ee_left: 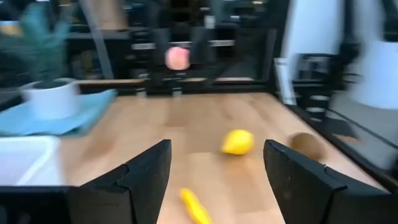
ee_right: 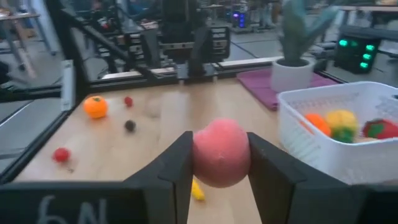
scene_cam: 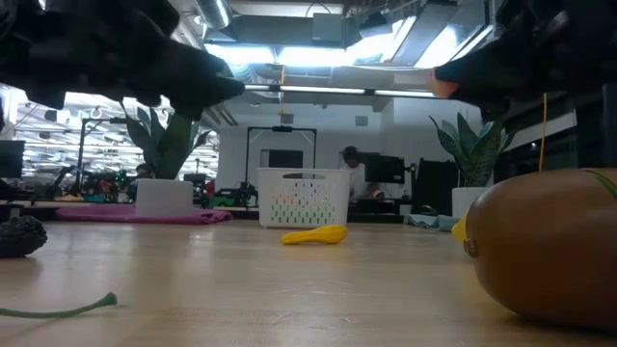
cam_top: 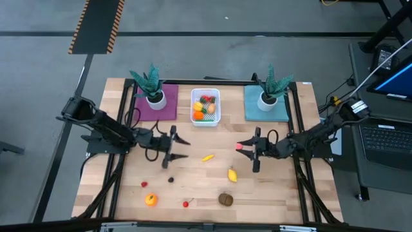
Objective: Pick and placing Produce into tupperware
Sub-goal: Put the pink peach into the white bin
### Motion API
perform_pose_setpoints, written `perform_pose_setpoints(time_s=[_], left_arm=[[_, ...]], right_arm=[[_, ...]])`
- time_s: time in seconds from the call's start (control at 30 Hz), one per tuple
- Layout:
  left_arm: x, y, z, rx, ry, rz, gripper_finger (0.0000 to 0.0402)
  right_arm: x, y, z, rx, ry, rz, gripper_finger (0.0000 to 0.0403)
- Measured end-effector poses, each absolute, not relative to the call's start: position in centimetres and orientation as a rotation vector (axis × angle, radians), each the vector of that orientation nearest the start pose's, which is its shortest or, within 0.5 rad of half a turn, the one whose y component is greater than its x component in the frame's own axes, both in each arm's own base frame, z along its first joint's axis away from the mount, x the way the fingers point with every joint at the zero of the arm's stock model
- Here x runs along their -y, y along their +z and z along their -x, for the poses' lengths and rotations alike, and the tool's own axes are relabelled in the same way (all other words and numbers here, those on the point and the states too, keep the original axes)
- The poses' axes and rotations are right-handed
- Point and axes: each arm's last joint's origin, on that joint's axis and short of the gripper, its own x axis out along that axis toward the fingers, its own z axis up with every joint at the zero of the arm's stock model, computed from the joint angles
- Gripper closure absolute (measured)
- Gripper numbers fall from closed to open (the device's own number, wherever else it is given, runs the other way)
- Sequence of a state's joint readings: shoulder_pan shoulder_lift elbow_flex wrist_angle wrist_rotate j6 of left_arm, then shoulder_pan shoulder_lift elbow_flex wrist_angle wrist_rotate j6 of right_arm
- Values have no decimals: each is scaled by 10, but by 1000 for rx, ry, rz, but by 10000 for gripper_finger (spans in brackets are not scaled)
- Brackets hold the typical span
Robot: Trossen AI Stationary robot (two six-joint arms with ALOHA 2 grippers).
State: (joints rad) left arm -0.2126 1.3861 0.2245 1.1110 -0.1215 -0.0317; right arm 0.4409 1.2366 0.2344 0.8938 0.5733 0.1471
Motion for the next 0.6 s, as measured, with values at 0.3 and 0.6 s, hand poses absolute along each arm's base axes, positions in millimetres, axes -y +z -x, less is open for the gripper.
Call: perform_pose_setpoints(time_s=[0.3,0.6], left_arm=[[26,157,-218,-48,99,30,154],[14,157,-220,-51,81,35,154]], right_arm=[[-46,167,-203,-95,-288,-71,272],[-18,167,-208,-101,-332,-108,272]])
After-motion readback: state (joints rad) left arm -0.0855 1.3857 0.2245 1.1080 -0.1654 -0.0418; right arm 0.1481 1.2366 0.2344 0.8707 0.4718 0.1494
